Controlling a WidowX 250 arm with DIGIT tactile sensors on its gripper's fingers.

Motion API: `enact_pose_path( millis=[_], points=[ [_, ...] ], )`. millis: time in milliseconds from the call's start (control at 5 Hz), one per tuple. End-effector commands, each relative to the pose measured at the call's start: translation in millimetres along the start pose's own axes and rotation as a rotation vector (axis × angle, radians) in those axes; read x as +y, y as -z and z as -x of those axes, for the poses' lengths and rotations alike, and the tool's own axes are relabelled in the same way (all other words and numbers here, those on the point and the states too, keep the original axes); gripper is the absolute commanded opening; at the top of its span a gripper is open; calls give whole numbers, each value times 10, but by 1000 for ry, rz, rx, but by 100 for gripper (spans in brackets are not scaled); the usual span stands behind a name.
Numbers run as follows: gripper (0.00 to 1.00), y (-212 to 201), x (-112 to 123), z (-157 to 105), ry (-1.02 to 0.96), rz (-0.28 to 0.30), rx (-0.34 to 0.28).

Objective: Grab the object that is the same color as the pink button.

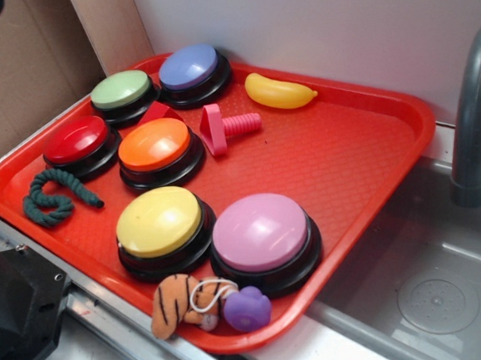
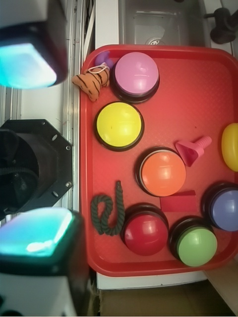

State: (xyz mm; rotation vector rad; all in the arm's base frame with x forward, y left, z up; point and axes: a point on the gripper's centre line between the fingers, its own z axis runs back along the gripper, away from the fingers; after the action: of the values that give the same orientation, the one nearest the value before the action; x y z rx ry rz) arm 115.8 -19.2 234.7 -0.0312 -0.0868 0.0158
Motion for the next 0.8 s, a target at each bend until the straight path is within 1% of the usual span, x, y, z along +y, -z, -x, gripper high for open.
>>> enact_pose_path(
  millis=[0, 200, 400, 600],
  points=[
    [100, 0, 0, 0, 0, 0, 0],
    [100, 141, 12, -197, -131, -9, 21],
    [100, 288, 50, -401, -300, -22, 17],
    [100, 493, 97, -641, -435, -4, -9]
  ],
)
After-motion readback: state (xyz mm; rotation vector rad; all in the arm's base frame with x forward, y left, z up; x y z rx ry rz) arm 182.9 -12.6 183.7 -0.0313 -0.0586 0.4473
